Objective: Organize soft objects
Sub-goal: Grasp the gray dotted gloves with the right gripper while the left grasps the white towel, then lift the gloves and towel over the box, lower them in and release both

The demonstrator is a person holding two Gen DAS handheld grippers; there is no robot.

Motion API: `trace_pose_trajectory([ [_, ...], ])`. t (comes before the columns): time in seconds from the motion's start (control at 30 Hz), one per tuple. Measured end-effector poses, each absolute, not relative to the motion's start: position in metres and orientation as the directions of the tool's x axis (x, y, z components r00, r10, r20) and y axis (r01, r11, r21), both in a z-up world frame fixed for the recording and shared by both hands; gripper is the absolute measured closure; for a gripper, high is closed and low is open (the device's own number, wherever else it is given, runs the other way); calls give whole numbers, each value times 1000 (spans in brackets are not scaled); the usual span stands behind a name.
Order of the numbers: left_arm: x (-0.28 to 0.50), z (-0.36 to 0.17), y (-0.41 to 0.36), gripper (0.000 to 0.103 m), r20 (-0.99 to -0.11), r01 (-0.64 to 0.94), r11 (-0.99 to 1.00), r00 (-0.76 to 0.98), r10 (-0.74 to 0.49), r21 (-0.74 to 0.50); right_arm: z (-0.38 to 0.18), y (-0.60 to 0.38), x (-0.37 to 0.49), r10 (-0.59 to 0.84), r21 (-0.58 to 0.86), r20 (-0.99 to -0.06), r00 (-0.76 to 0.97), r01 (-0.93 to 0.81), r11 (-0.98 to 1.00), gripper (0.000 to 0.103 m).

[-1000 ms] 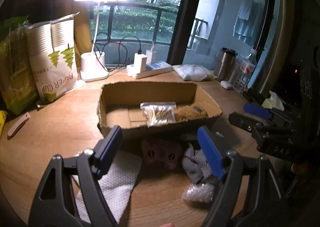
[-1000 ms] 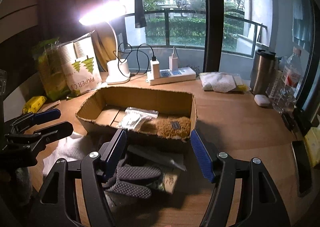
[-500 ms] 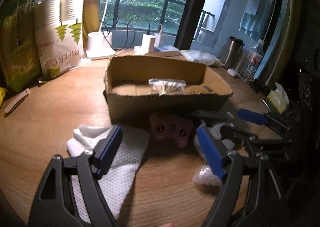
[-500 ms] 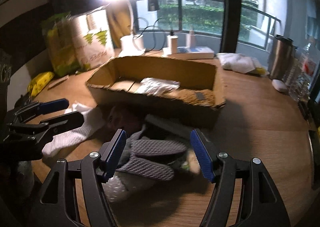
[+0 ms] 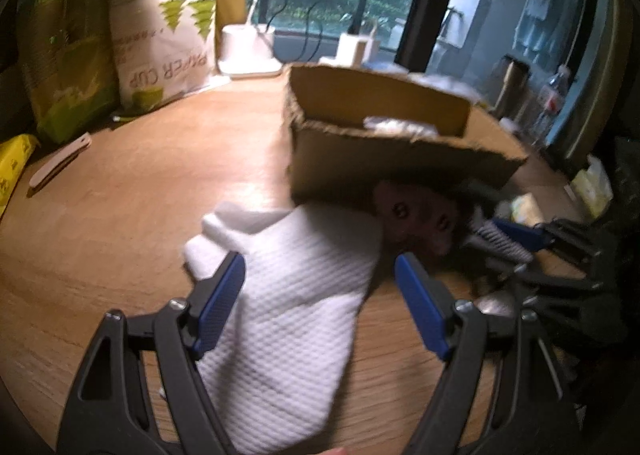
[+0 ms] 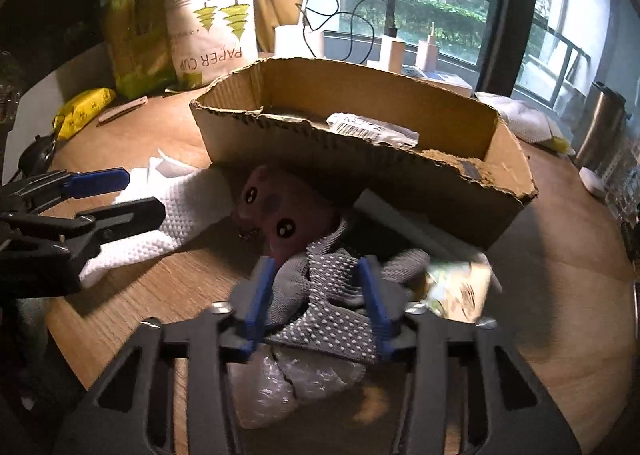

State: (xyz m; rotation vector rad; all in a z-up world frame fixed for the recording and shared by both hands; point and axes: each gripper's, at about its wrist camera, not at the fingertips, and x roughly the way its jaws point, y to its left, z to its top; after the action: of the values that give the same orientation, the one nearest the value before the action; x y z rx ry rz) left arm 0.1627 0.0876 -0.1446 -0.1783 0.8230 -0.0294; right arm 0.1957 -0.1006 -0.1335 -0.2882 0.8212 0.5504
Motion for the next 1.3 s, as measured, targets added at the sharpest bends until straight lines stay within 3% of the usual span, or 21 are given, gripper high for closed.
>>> trace_pose_trajectory([
  [0.17, 168, -160, 93, 24, -768, -83, 986, 638, -60, -146, -131, -102, 193, 366, -37, -748, 554, -585, 810, 76],
  [0.63, 167, -165, 73, 26, -789, -42, 999, 614, 29, 4, -67, -139, 177, 468, 28, -582, 665, -558, 829, 76],
  [0.8, 161, -163, 69, 48, -774, -36, 999, 633, 27, 6, -65, -157, 179, 454, 31, -573, 682, -536, 844, 76],
  [1.0, 159, -159, 67, 88, -781, -16, 998, 624, -37, -61, -69, -169, 177, 450, 41, -576, 682, -525, 850, 76],
  [1.3, 150, -125, 56, 92, -720, 35, 990, 682, -125, -138, -62, -181, 175, 451, 42, -556, 698, -518, 854, 76],
])
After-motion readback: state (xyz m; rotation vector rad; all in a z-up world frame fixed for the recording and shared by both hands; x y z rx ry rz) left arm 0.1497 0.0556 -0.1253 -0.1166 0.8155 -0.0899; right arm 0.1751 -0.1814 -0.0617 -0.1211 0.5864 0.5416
